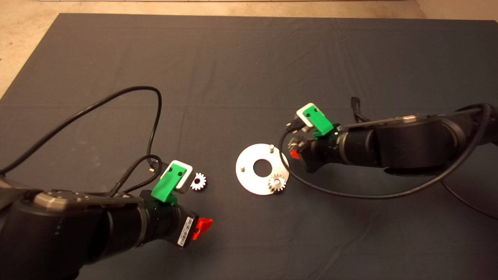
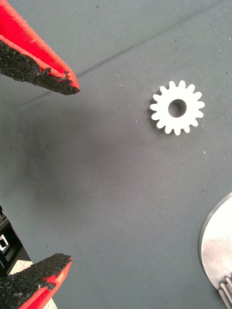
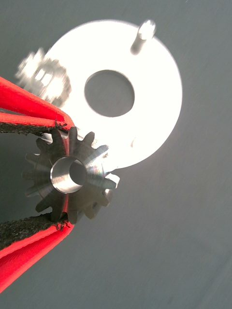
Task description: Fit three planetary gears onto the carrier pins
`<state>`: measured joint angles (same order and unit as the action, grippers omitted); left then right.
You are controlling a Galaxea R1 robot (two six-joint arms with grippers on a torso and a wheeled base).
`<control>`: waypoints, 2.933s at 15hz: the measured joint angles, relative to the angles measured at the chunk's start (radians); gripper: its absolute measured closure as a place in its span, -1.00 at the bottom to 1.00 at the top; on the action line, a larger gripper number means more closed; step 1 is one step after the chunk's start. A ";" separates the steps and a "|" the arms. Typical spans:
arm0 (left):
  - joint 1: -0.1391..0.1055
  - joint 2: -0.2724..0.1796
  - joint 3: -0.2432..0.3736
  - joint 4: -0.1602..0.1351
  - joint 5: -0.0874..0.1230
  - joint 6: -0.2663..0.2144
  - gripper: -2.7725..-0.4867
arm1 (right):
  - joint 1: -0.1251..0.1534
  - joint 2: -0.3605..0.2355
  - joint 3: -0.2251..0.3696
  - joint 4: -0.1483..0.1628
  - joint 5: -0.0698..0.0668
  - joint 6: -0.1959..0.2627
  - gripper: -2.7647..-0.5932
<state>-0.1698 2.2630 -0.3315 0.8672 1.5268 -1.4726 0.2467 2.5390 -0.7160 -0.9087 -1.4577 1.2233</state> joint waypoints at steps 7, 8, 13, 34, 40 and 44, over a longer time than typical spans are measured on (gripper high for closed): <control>0.000 0.000 0.000 0.001 0.000 0.000 -0.65 | 0.000 0.131 -0.161 0.029 -0.007 0.009 0.66; 0.000 0.000 0.000 0.001 0.000 0.000 -0.65 | 0.000 0.134 -0.166 0.036 -0.006 0.009 0.66; 0.000 0.000 0.000 0.001 0.000 0.000 -0.65 | 0.000 0.135 -0.171 0.064 -0.031 0.008 0.66; 0.000 0.000 0.000 0.005 0.000 0.000 -0.65 | -0.005 0.201 -0.263 0.079 -0.050 0.005 0.67; 0.000 0.000 0.000 0.005 0.000 0.000 -0.65 | -0.005 0.210 -0.263 0.083 -0.052 0.005 0.67; 0.000 -0.001 0.000 0.005 0.000 0.001 -0.65 | -0.005 0.224 -0.263 0.092 -0.053 0.005 0.68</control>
<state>-0.1698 2.2623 -0.3315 0.8726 1.5264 -1.4719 0.2413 2.7632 -0.9794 -0.8168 -1.5102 1.2285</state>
